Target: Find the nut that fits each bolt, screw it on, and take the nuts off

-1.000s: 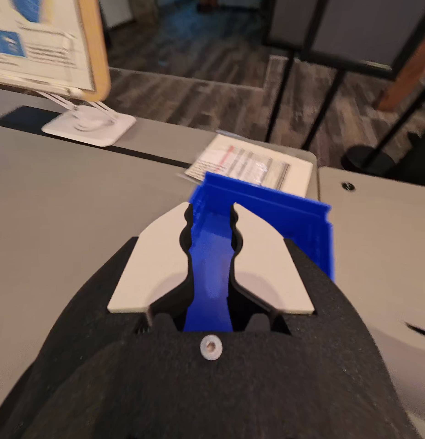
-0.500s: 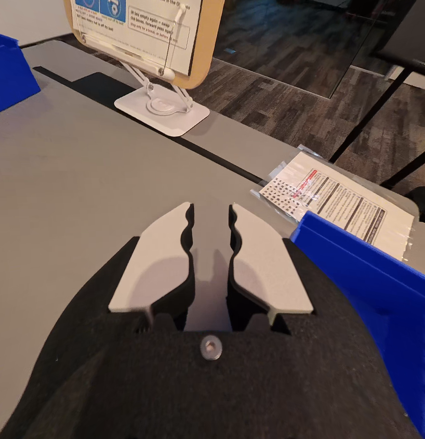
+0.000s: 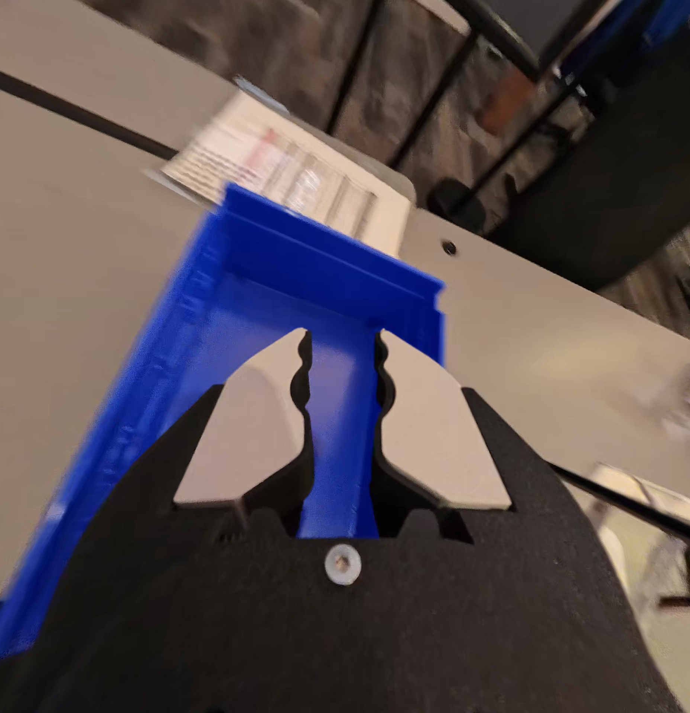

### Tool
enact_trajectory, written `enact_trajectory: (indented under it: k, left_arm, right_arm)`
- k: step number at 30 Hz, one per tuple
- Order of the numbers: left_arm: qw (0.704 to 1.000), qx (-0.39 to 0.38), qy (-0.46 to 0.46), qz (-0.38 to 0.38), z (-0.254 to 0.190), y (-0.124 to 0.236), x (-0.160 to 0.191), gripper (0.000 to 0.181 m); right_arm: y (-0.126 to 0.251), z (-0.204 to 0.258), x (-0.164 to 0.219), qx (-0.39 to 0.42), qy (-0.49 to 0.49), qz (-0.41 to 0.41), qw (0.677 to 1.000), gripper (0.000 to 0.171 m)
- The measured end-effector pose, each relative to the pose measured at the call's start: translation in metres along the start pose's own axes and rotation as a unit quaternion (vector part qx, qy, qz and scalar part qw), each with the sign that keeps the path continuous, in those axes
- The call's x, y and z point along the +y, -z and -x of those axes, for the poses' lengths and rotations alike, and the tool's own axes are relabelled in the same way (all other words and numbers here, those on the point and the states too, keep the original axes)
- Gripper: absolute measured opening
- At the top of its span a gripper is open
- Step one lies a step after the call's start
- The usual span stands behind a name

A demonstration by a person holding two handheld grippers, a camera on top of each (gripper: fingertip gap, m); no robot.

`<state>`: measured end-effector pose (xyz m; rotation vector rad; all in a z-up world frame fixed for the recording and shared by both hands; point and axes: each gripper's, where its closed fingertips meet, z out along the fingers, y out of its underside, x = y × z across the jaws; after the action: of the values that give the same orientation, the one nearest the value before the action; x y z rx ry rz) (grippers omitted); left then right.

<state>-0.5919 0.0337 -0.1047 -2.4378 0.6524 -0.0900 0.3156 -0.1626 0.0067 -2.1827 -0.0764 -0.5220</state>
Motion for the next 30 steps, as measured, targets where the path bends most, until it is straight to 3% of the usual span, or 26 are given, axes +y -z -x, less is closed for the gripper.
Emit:
enact_trajectory:
  k: [4,10,12,16,18,19,21,24,27,29,30]
  left_arm:
    - [1.0,0.006,-0.001,-0.002,-0.001,0.0,0.0,0.008]
    - [1.0,0.011,-0.013,-0.003,-0.001,-0.001,-0.001,0.01]
    - [1.0,0.02,-0.009,0.0,-0.003,0.0,0.0,0.021]
    - [0.998,0.042,0.016,-0.05,-0.01,0.013,-0.013,0.05]
    - [0.998,0.024,0.015,-0.06,-0.007,0.021,-0.016,0.052]
    - [0.998,0.01,0.011,-0.062,-0.004,0.025,-0.017,0.052]
    - [0.998,-0.008,0.009,-0.066,-0.003,0.034,-0.019,0.051]
    - [0.997,-0.012,0.001,-0.078,-0.013,0.047,-0.024,0.05]
    - [0.997,-0.028,-0.014,-0.073,-0.02,0.055,-0.026,0.052]
    - [0.996,-0.036,-0.021,-0.081,-0.025,0.062,-0.031,0.05]
    - [0.995,-0.043,-0.021,-0.082,-0.025,0.065,-0.033,0.05]
  right_arm:
    - [-0.013,-0.037,0.045,-0.028,-0.056,0.067,0.996,0.042]
    - [-0.04,-0.031,0.091,-0.095,-0.112,0.121,0.982,0.058]
    - [-0.045,-0.034,0.092,-0.081,-0.108,0.114,0.984,0.063]
    - [-0.045,-0.039,0.092,-0.075,-0.109,0.12,0.984,0.055]
    - [-0.044,-0.05,0.09,-0.062,-0.105,0.115,0.986,0.048]
    - [-0.044,-0.06,0.092,-0.042,-0.105,0.123,0.986,0.058]
    - [-0.042,-0.075,0.095,-0.019,-0.093,0.133,0.986,0.058]
    - [-0.045,-0.086,0.104,-0.021,-0.112,0.152,0.982,0.054]
    - [-0.052,-0.053,0.138,-0.15,-0.177,0.248,0.941,0.044]
    - [-0.053,-0.038,0.15,-0.199,-0.21,0.287,0.913,0.008]
    - [-0.053,-0.039,0.15,-0.192,-0.226,0.291,0.91,0.005]
